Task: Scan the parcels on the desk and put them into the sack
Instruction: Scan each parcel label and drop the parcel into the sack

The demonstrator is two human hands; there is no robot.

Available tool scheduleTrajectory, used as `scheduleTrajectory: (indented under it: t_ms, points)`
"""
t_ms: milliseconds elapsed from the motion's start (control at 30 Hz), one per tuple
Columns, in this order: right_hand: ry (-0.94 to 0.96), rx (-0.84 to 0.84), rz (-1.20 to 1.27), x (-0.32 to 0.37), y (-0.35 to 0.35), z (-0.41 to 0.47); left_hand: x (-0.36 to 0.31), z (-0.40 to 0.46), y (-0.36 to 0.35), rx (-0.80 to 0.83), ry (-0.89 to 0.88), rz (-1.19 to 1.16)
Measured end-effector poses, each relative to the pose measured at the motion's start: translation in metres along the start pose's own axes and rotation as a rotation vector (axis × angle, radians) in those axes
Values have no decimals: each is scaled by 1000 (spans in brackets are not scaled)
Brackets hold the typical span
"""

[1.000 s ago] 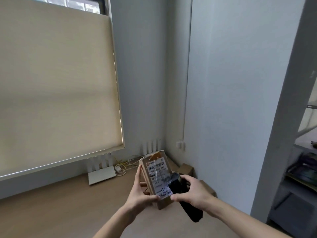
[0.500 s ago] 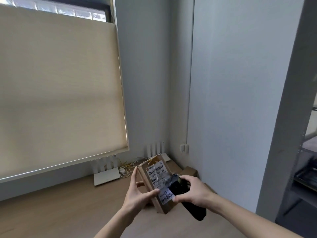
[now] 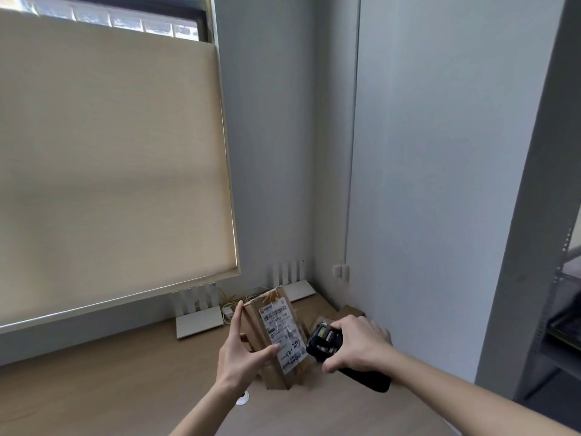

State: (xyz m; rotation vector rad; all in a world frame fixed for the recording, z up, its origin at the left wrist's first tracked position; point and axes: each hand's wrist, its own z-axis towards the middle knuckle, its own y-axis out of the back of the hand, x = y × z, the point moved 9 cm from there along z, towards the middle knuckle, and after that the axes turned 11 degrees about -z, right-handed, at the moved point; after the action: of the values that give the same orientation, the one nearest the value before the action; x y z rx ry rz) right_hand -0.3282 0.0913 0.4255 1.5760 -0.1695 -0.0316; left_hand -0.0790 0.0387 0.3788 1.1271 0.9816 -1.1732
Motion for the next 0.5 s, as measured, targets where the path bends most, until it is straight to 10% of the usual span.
scheduleTrajectory:
  t_ms: [500]
  points:
    - [-43,68,-26,8,-7,3,-10,-5,15,-46,-7,27]
